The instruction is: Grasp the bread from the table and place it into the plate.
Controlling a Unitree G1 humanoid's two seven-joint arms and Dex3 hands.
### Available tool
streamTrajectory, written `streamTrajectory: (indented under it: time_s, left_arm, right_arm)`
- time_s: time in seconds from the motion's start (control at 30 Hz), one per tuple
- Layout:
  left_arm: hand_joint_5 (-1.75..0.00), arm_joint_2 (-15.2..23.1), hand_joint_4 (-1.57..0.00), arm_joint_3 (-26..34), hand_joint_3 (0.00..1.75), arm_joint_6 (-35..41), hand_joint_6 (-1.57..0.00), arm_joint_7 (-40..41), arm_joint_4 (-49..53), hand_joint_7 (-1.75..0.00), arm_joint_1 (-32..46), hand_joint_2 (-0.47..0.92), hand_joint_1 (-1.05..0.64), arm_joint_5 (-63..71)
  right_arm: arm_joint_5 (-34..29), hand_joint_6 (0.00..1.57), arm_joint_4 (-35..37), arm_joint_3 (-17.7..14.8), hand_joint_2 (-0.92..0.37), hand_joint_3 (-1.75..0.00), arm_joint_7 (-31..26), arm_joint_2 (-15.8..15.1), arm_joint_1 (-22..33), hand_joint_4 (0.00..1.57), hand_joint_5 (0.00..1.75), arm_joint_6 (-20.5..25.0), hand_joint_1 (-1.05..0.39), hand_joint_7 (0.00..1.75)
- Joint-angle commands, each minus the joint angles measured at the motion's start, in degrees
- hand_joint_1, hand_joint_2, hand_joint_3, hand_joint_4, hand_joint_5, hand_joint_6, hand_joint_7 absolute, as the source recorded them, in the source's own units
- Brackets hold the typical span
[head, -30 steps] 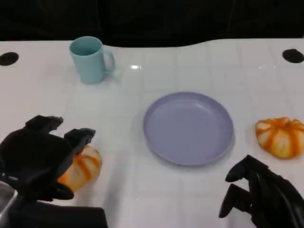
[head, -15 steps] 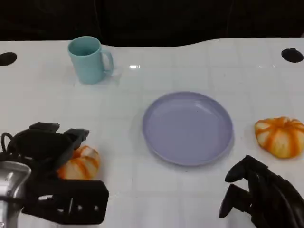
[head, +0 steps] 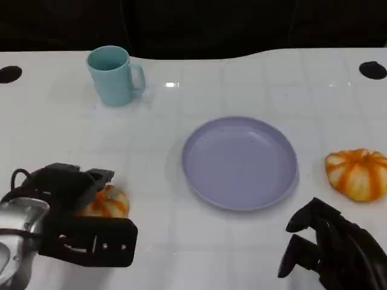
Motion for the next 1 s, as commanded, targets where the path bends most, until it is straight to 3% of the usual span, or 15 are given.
streamTrajectory:
  time_s: [0.03,0.4,0.53,0.57,0.63,0.7,0.73,0.8,0.9,0.93,0.97,1.0]
  left_arm:
    - [-0.08,0.1,-0.09,-2.14,0.0,0.35,-0.13,2.23,4.41,-0.01,-1.53,0.88,-0.57,-0.24]
    - [-0.12,-1.67,-0.21,-3.73,0.01,-2.71,-0.25,11.08,16.36,-0.05,-3.99,0.89,-0.53,-5.31]
    - [-0.14,-2.29,-0.27,-3.06,0.08,-4.61,-0.31,15.96,19.37,-0.05,-4.22,0.92,-0.46,-8.1]
    - [-0.61,-2.6,-0.37,-2.5,0.13,-6.01,-0.47,19.17,20.6,-0.06,-4.18,0.92,-0.36,-8.93]
    - [-1.18,-2.99,-0.54,-1.9,0.26,-8.64,-0.77,24.14,22.85,-0.12,-4.47,0.92,-0.29,-10.23]
    - [-1.32,-3.08,-0.63,-1.91,0.31,-11.03,-0.9,28.14,24.58,-0.16,-4.86,0.92,-0.26,-10.63]
    - [-1.49,-3.1,-0.74,-1.97,0.28,-12.11,-1.01,30.2,25.35,-0.39,-5.02,0.92,-0.26,-10.69]
    - [-1.59,-3.11,-0.81,-2.22,0.26,-13.35,-0.99,32.59,26.55,-0.68,-5.35,0.92,-0.27,-10.77]
    - [-1.61,-3.08,-0.82,-2.58,0.26,-14.11,-0.98,33.62,27.69,-0.76,-5.77,0.92,-0.27,-10.9]
    - [-1.64,-3.29,-0.82,-2.41,0.32,-14.33,-0.94,34.75,27.57,-0.9,-5.79,0.92,-0.27,-10.97]
    - [-1.69,-3.45,-0.84,-2.06,0.43,-14.99,-0.78,36.05,27.16,-1.31,-5.66,0.9,-0.27,-11.3]
    - [-1.72,-3.57,-0.86,-1.71,0.48,-15.56,-0.7,36.97,26.75,-1.52,-5.53,0.88,-0.27,-11.75]
  right_arm:
    - [0.21,0.41,-0.57,-0.46,-0.92,-0.52,-0.14,-0.34,0.28,0.62,1.75,-0.35,-0.52,1.7]
    - [0.02,0.41,-0.36,-0.38,-0.92,-0.51,0.36,-0.48,0.27,0.63,1.75,-1.11,-0.51,1.7]
    - [0.11,0.4,-0.7,-0.35,-0.92,-0.52,0.1,-0.62,0.26,0.62,1.75,-0.44,-0.53,1.7]
    - [-0.02,0.4,-0.76,-0.34,-0.92,-0.52,-0.1,-0.53,0.29,0.62,1.75,-0.52,-0.52,1.7]
    - [0.13,0.4,-0.86,-0.4,-0.92,-0.51,-0.27,-0.42,0.25,0.63,1.75,-0.3,-0.52,1.7]
    - [0.44,0.4,-0.96,-0.48,-0.92,-0.51,-0.27,-0.44,0.2,0.63,1.75,0.09,-0.52,1.7]
    - [0.55,0.4,-1.03,-0.53,-0.92,-0.51,-0.28,-0.47,0.19,0.62,1.75,0.31,-0.52,1.7]
    - [0.63,0.4,-1.12,-0.57,-0.92,-0.5,-0.31,-0.49,0.18,0.62,1.75,0.56,-0.53,1.69]
    - [0.64,0.4,-1.14,-0.59,-0.92,-0.5,-0.31,-0.48,0.17,0.62,1.75,0.62,-0.53,1.69]
    - [0.37,0.4,-0.86,-0.54,-0.92,-0.5,-0.14,-0.52,0.13,0.62,1.75,0.07,-0.52,1.69]
    - [0.17,0.4,-0.48,-0.54,-0.92,-0.5,0.08,-0.53,0.08,0.62,1.75,-0.53,-0.52,1.69]
    - [0.33,0.4,-0.23,-0.65,-0.92,-0.51,0.23,-0.49,0.02,0.62,1.75,-0.61,-0.52,1.69]
